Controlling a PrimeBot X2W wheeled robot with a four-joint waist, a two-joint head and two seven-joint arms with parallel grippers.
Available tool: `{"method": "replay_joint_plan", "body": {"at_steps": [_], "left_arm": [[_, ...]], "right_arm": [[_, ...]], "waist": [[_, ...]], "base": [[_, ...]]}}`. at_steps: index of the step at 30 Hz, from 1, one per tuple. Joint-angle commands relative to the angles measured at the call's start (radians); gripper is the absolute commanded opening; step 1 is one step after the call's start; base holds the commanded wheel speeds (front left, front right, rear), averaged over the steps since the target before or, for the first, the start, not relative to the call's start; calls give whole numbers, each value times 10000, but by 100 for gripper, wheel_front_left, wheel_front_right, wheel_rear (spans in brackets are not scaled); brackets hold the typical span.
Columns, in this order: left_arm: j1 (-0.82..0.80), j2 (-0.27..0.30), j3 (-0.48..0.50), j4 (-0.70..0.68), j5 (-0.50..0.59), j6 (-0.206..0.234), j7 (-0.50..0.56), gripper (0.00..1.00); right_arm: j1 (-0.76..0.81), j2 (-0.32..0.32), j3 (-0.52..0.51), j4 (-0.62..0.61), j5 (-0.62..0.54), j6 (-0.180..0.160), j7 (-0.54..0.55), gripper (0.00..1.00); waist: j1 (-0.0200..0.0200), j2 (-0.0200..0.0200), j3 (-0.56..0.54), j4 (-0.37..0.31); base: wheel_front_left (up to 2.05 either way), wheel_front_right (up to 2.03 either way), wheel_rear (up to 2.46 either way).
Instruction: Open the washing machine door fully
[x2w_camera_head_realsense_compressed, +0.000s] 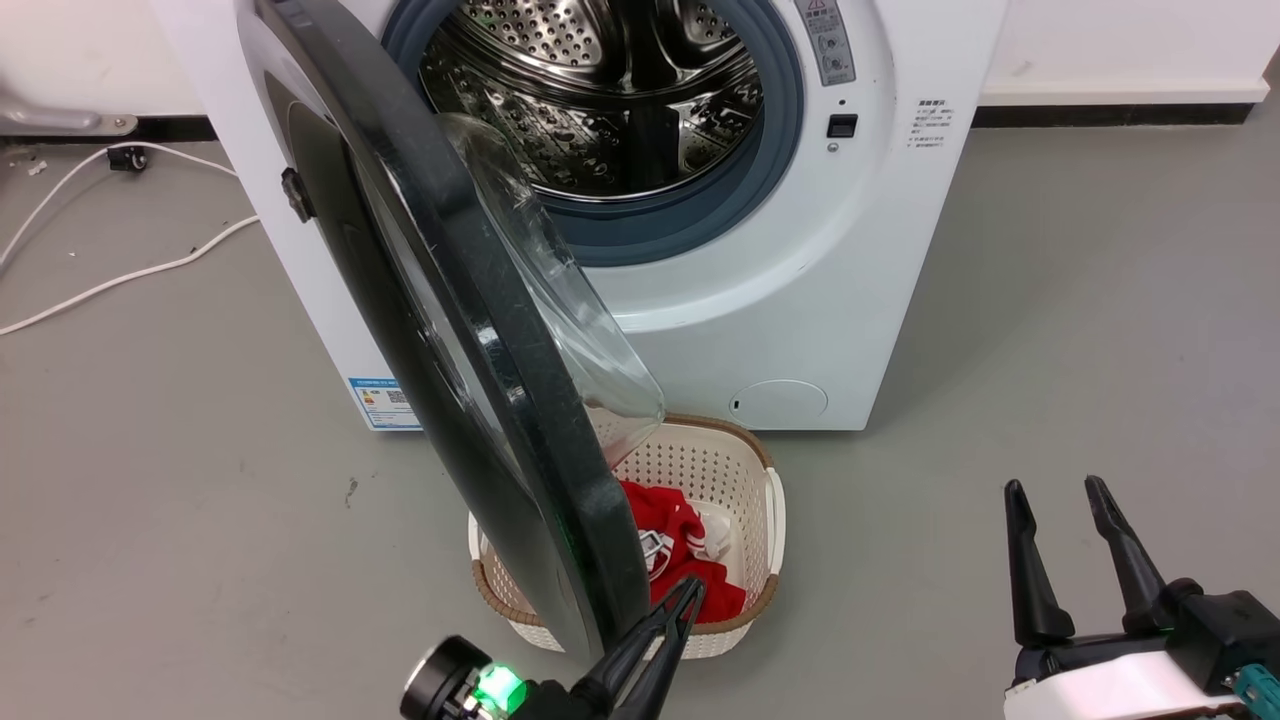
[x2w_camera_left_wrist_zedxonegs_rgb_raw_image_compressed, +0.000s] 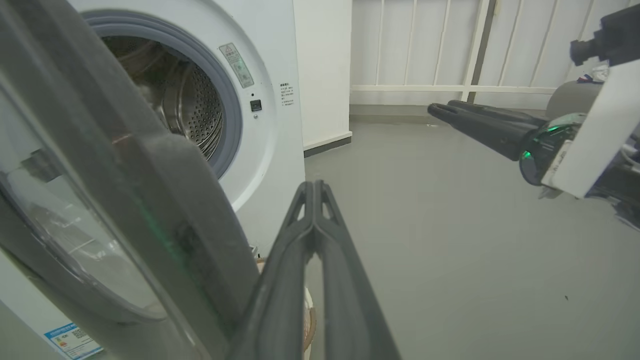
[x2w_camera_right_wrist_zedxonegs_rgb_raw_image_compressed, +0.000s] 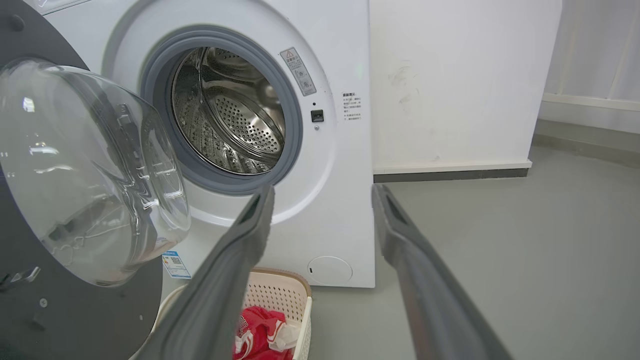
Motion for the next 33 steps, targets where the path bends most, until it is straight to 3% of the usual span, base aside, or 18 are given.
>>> {"method": "replay_joint_plan", "body": {"at_steps": [1, 12, 19, 33], "left_arm": [[-130, -132, -18, 356, -95, 49, -118, 0], [-1525, -772, 203, 2153, -432, 689, -924, 0], [-2277, -852, 164, 3034, -486, 1195, -1087, 0], [-1571, -556, 347, 2854, -392, 1803, -1105, 0]], "right_arm": [[13, 12, 24, 41, 35, -3, -13, 100], [-104, 13, 190, 199, 160, -3, -13, 100], [-136, 13, 299, 288, 294, -3, -13, 100], [7, 12, 532, 216, 550, -3, -13, 100]], "waist": [[0, 0, -10, 27], [0, 0, 48, -105], [0, 0, 41, -159], [0, 0, -43, -24]], "base": [[0, 0, 0], [0, 0, 0], [0, 0, 0], [0, 0, 0]]}}
